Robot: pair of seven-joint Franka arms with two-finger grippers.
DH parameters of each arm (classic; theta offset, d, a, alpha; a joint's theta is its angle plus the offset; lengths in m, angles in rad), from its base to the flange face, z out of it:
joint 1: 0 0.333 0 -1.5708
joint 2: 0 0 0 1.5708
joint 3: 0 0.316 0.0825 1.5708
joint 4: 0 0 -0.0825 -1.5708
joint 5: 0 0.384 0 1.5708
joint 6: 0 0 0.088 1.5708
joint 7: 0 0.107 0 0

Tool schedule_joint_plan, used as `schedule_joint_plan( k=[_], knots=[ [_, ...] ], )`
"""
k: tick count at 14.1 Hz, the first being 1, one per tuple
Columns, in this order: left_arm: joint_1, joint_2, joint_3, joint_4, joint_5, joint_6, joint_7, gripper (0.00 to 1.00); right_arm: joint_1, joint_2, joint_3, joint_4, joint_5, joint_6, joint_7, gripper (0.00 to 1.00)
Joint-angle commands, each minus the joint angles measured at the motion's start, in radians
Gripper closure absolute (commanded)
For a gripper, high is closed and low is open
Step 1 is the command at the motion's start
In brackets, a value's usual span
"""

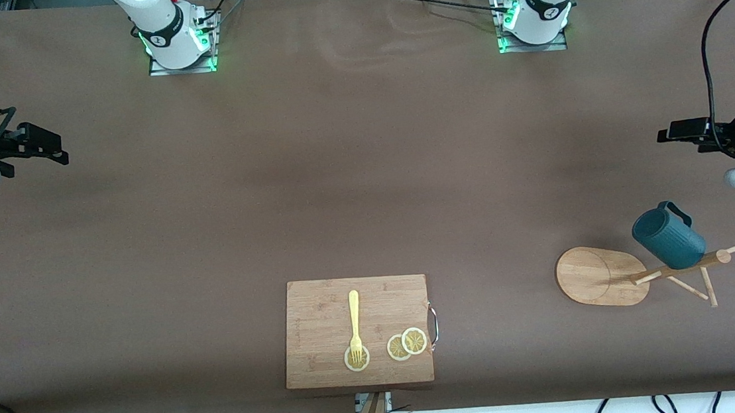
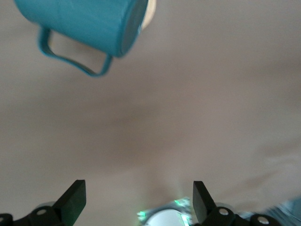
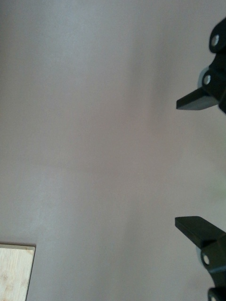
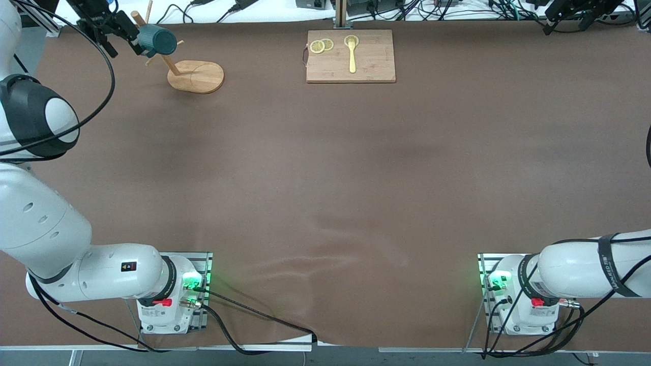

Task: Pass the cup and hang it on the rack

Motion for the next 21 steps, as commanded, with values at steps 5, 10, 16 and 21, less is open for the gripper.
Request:
schedule_joint_plan(
  k=[5, 10, 16, 21],
  knots=[
    [-0.033, -0.12, 0.0, 0.021, 0.107, 0.102, -0.009, 0.0, -0.007, 0.007, 0.006, 0.02, -0.001, -0.018, -0.01, 0.0],
    [-0.045, -0.196, -0.065, 0.006, 0.156, 0.08, -0.254, 0.0, -0.007, 0.007, 0.006, 0.02, -0.001, -0.018, -0.01, 0.0],
    [-0.041, -0.2, -0.137, -0.007, 0.144, 0.026, -0.387, 0.0, -0.007, 0.007, 0.006, 0.022, -0.001, -0.016, -0.01, 0.0],
    [-0.045, -0.19, -0.145, 0.007, 0.155, 0.012, -0.434, 0.0, -0.007, 0.007, 0.006, 0.02, -0.001, -0.018, -0.01, 0.0]
  ],
)
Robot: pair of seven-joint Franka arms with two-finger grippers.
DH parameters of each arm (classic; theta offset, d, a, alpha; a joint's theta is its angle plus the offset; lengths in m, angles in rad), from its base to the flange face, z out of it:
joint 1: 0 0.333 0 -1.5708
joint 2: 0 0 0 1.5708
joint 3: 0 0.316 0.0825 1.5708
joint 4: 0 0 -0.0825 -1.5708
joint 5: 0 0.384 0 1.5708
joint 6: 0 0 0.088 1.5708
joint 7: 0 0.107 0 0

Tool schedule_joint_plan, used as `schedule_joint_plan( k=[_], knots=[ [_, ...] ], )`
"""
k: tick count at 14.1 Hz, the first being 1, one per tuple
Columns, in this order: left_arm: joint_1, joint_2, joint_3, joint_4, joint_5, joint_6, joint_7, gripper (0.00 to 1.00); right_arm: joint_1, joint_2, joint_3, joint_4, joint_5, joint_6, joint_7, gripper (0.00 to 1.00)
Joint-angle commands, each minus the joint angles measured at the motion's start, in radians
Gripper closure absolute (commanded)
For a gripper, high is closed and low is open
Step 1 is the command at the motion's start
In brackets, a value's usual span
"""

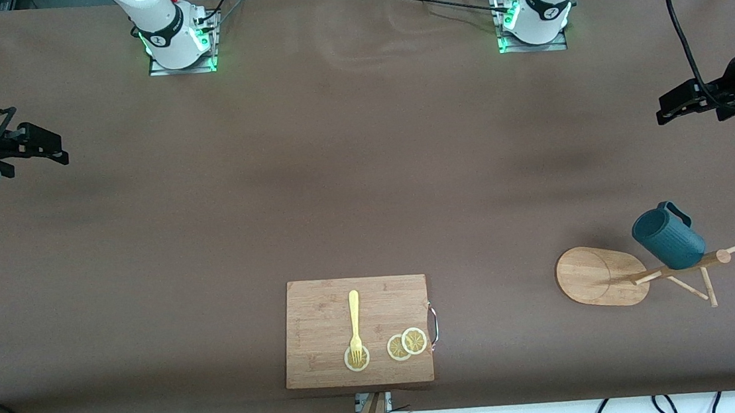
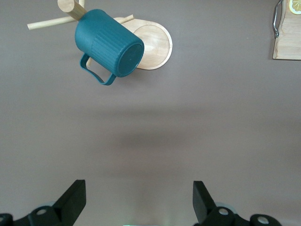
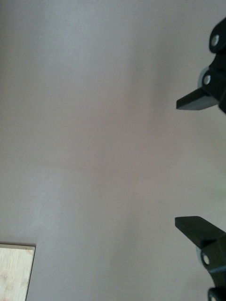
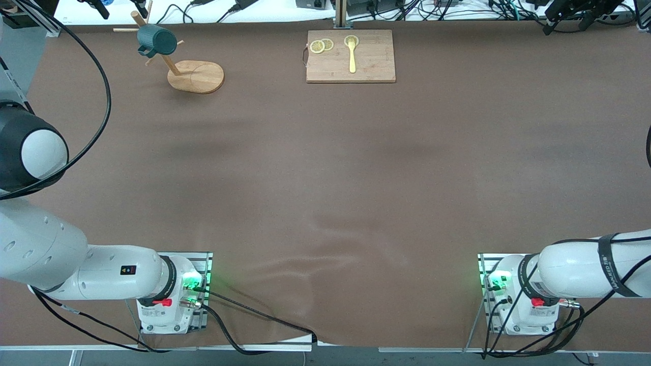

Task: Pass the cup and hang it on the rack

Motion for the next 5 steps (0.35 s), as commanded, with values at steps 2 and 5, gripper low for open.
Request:
schedule_joint_plan(
  k=[2, 5],
  knots=[
    [-0.003, -0.004, -0.001, 0.004, 0.031, -0.017, -0.018, 0.0, -0.007, 0.007, 0.007, 0.022, -0.001, -0.018, -0.01, 0.0],
    [-0.012, -0.001, -0.002, 0.004, 0.032, -0.023, -0.018, 0.0, -0.007, 0.007, 0.007, 0.02, -0.001, -0.018, -0.01, 0.0]
  ],
)
